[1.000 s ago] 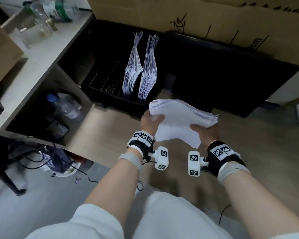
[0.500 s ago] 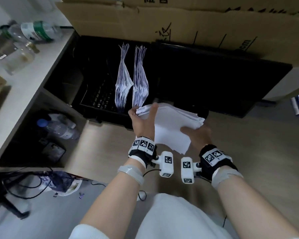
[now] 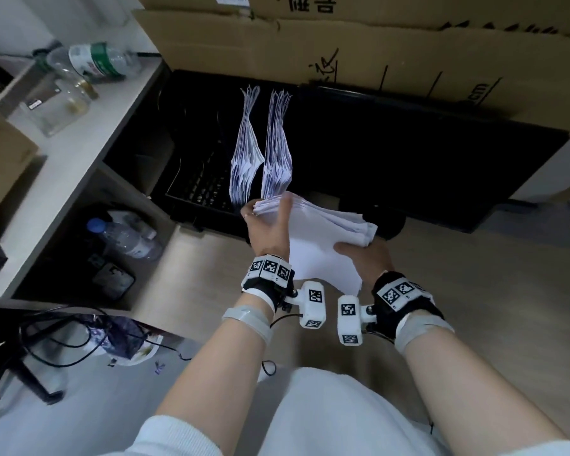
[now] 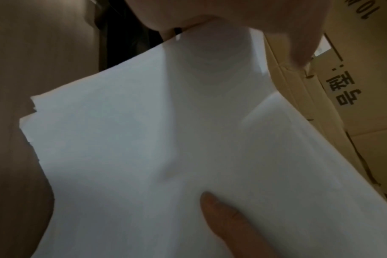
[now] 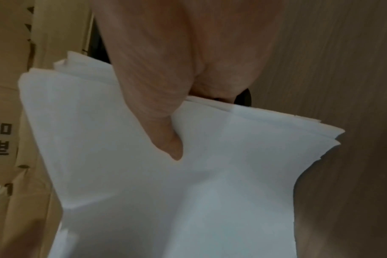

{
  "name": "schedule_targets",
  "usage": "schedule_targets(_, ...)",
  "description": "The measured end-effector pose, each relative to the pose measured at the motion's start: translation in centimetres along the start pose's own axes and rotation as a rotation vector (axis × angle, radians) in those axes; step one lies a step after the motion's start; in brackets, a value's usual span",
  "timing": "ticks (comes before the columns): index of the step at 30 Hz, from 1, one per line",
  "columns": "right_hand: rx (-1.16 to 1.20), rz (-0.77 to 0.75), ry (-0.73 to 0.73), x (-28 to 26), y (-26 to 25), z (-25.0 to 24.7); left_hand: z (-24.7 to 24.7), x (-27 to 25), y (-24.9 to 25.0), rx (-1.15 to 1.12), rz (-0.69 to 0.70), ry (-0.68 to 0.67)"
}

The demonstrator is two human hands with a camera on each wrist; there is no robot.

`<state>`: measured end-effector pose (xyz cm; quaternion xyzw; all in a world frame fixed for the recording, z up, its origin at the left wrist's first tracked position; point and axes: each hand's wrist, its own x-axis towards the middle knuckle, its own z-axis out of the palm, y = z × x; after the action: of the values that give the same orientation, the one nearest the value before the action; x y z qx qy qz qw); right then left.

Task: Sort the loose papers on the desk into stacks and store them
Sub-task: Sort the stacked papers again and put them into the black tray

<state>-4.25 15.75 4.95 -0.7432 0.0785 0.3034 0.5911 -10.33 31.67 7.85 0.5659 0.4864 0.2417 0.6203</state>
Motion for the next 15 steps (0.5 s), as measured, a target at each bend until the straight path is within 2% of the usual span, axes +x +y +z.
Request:
schedule_targets(5,-0.067,0.01,0.088,-0.1,-0.2,0.4,-0.6,0.3,0.0,-0.016,0.038,0.058)
schedule_targets(9,-0.032,0.026,0.061,-0.7,0.2,0.0,-1.7,-0.5,-0.8,0.003,-0.007,-0.144)
schedule_targets(12,0.07,0.082,0.098,-0.8,0.5,-0.1,-3.0,-0.9,-2.7,0.15,-0.025,-0.303)
schedule_targets(13,0.107,0.109,0.133,-0.7,0.4,-0.1,-3.2,-1.1,-3.0,0.232,-0.013,-0.316)
schedule_targets(15,0.164,0.15,0.197,-0.9,-0.1,0.0,-3.3,-1.1,-3.0,0.295,-0.006,-0.217)
